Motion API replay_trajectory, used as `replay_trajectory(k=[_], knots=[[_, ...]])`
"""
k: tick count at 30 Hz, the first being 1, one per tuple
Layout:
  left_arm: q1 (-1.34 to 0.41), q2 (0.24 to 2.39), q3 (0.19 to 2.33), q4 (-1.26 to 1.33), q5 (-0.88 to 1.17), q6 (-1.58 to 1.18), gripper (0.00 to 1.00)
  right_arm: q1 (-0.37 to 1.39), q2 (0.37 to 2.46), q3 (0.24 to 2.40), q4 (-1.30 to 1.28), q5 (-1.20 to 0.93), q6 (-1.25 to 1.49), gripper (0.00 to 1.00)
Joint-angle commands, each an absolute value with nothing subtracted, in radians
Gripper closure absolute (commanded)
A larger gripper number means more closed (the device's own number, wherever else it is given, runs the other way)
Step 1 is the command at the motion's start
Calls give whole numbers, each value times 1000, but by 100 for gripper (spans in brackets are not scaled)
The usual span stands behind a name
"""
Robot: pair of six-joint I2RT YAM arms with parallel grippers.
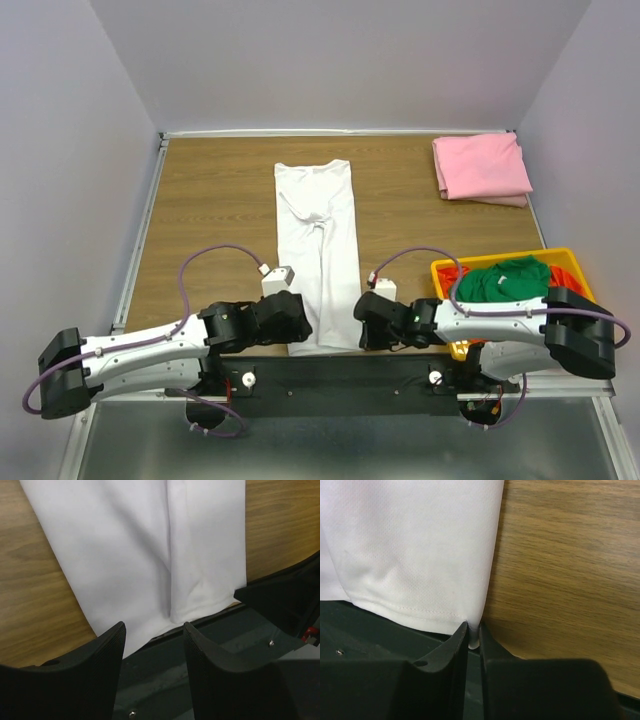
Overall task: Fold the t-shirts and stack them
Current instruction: Fold the tshirt
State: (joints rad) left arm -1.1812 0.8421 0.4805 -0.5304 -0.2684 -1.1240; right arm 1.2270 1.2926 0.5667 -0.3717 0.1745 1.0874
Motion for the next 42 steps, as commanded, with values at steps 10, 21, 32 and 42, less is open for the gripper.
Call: replay_trajectory(k=[10,21,32,42], knots=[[-1364,1015,612,-745,-344,-1393,43,1236,1216,480,-410,229,1126,89],[-1431,1094,600,-755,-333,-1558,44,1235,1166,449,-410,244,1108,89],[-1433,1115,529,-698,-388,-1680,44,1236,1169,446,-410,248,1098,90],[-1433,1065,459,-630,-429,-1727,44,1235,1183,451,-408,250,1094,91]])
